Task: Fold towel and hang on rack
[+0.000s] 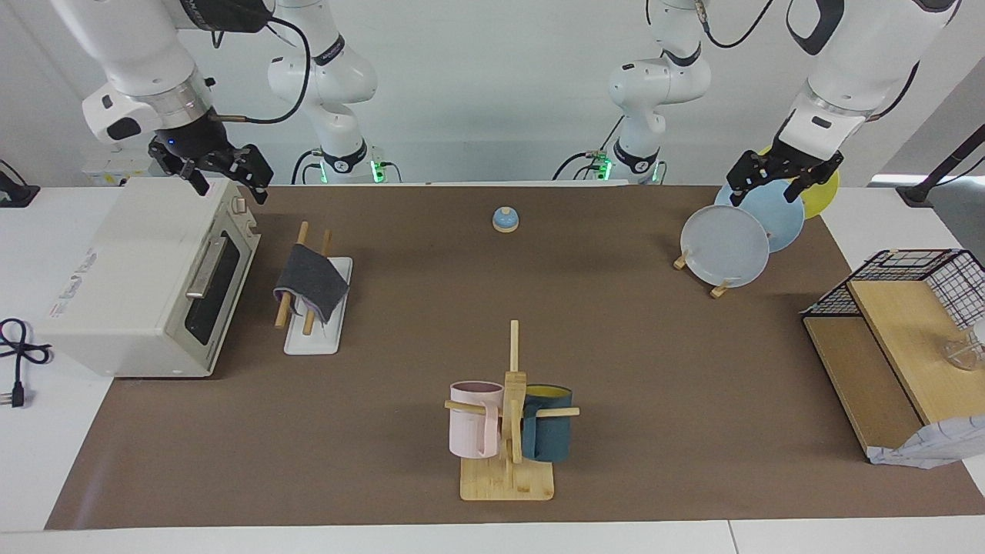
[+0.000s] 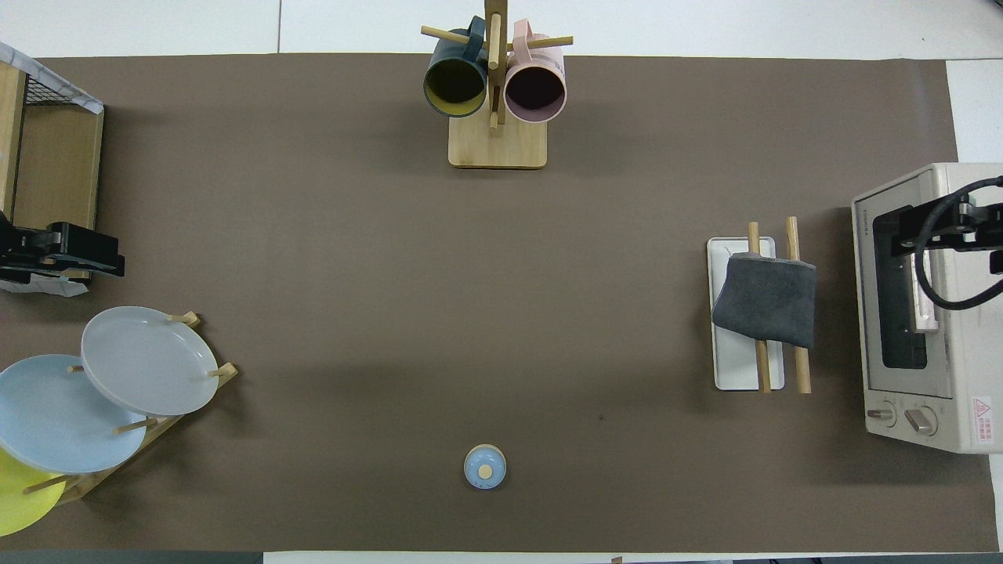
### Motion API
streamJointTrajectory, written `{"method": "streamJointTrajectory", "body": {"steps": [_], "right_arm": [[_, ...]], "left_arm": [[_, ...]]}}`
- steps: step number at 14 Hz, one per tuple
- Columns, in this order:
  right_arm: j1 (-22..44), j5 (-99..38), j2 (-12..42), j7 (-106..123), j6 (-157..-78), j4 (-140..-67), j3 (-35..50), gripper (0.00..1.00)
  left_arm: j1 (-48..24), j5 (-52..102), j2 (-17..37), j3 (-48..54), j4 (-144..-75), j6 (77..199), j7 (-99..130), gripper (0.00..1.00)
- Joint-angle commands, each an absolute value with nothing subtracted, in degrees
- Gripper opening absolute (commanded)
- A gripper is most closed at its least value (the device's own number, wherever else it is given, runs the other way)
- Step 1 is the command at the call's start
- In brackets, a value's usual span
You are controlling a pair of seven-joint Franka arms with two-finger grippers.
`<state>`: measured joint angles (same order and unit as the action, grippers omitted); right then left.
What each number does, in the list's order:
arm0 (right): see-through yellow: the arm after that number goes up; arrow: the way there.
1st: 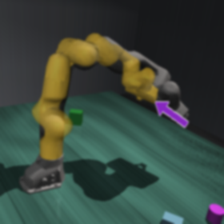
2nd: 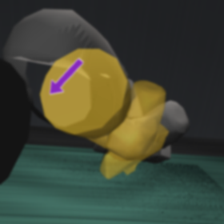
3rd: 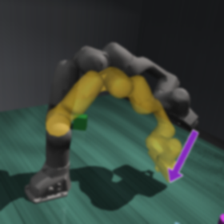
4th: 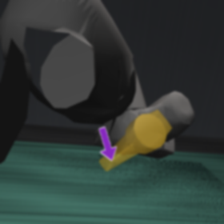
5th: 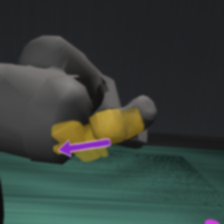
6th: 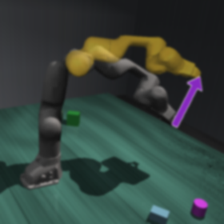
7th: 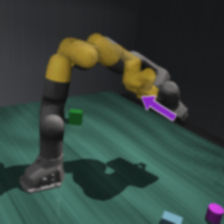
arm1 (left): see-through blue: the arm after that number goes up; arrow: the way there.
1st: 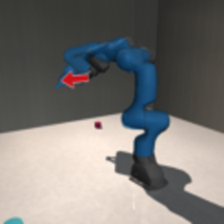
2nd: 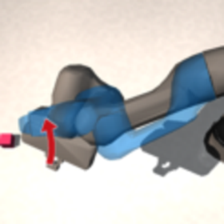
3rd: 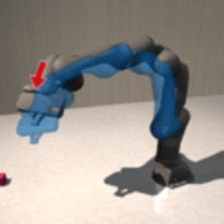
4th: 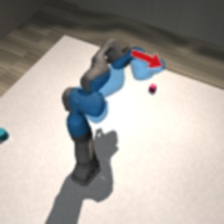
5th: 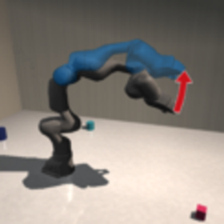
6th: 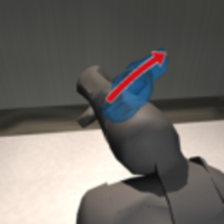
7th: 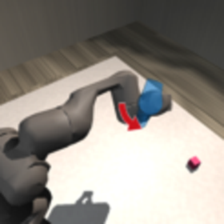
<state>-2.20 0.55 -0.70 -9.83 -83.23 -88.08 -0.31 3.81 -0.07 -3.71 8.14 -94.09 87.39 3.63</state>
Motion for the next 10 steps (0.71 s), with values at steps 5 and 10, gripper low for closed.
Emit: {"method": "streamJointTrajectory", "body": {"steps": [5,10], "right_arm": [[-2.64,1.67,0.7,-6.33,-82.79,-85.87,1.32,1.0],[-2.46,1.49,0.09,-6.24,-82.88,-86.57,1.41,1.0]], "left_arm": [[3.78,0.35,-4.31,8.0,-93.96,86.31,4.22,1.0],[3.78,0.35,-4.31,8.0,-93.96,86.31,4.22,1.0]]}}
